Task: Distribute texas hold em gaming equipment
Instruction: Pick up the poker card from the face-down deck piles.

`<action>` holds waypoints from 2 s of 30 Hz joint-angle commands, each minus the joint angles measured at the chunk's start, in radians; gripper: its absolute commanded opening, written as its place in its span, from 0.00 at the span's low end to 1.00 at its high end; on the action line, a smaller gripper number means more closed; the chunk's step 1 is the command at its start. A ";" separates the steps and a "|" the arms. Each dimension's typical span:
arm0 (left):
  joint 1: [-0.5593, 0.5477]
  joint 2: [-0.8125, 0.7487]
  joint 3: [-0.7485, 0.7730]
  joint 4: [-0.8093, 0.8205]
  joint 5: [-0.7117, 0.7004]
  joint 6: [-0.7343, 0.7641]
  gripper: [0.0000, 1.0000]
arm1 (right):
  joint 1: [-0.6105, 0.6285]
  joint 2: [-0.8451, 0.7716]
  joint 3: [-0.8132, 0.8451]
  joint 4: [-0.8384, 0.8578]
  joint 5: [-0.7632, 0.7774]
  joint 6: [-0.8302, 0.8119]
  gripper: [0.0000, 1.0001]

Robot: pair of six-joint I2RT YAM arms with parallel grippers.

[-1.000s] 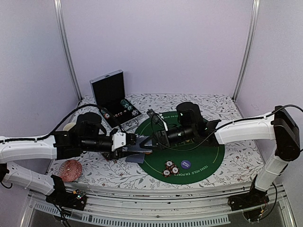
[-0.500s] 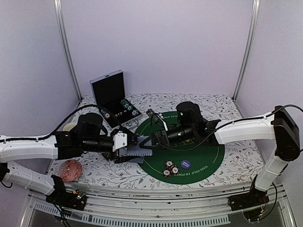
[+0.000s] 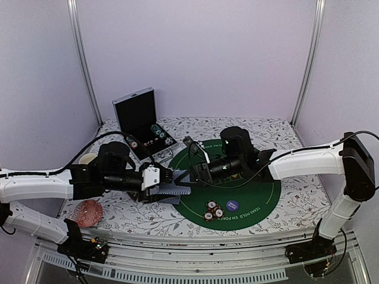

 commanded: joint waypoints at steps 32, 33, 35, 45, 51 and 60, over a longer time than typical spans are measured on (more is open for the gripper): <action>-0.013 0.002 0.009 0.023 -0.009 0.006 0.47 | 0.009 -0.036 0.046 -0.069 0.021 -0.033 0.17; -0.013 -0.001 0.008 0.025 -0.009 0.005 0.46 | 0.009 -0.042 0.046 -0.082 0.034 -0.042 0.22; -0.013 -0.004 0.007 0.027 -0.009 0.005 0.46 | 0.008 -0.052 0.042 -0.108 0.063 -0.053 0.27; -0.013 -0.010 0.006 0.029 0.000 0.003 0.44 | 0.007 -0.093 0.034 -0.196 0.140 -0.100 0.43; -0.013 -0.011 0.007 0.029 -0.001 0.003 0.44 | 0.006 -0.122 0.036 -0.249 0.172 -0.130 0.50; -0.013 -0.011 0.008 0.031 0.002 -0.003 0.44 | 0.006 -0.139 0.051 -0.265 0.156 -0.144 0.57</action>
